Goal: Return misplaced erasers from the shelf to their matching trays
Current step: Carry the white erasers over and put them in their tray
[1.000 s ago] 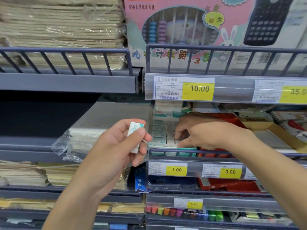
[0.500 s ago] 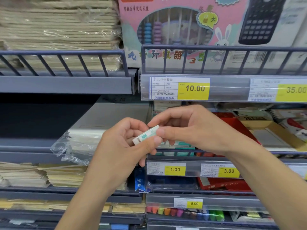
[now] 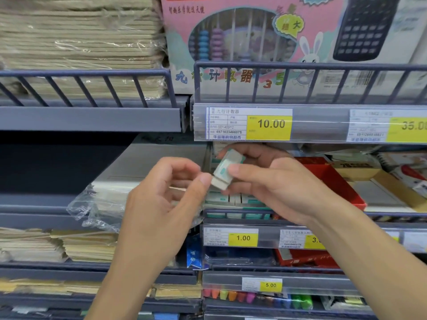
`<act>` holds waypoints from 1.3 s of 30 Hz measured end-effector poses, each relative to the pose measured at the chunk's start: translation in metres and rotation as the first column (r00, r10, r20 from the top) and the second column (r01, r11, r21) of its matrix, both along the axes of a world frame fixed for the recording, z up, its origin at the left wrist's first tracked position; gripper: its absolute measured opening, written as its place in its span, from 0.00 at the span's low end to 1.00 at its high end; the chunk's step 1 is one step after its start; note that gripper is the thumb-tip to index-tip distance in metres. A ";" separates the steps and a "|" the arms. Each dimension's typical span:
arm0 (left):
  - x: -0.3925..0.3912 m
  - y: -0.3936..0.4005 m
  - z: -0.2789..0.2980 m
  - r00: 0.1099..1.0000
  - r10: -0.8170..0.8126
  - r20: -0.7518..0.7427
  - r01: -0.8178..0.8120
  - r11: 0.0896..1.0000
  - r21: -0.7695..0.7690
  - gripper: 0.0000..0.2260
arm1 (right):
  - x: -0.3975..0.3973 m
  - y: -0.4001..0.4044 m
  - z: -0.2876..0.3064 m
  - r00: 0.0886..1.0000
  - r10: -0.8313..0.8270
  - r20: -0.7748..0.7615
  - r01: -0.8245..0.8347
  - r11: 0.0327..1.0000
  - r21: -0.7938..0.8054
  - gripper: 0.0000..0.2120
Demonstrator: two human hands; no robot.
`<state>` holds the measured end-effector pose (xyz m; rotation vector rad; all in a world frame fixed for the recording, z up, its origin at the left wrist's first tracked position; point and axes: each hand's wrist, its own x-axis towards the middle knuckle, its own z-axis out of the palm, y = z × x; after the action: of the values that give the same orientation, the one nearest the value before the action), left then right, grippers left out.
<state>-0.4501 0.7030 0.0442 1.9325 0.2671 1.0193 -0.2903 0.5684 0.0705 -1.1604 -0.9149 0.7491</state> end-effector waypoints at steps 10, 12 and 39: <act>0.008 0.027 -0.031 0.971 0.152 -0.184 0.043 0.645 0.763 0.13 | 0.031 0.009 0.009 0.820 0.036 0.571 0.330 0.787 -0.522 0.08; 0.010 0.030 -0.037 0.980 0.150 -0.134 0.018 0.602 0.798 0.10 | 0.032 0.012 0.011 0.798 0.146 0.585 0.279 0.771 -0.573 0.07; 0.015 0.042 -0.048 0.992 0.095 -0.087 0.016 0.580 0.814 0.08 | 0.013 0.036 0.002 0.679 0.190 0.709 0.346 0.769 -0.537 0.03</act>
<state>-0.4353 0.7450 -0.0038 2.8520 -0.1489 1.1679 -0.2773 0.6044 0.0721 -2.2224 -1.3031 0.5011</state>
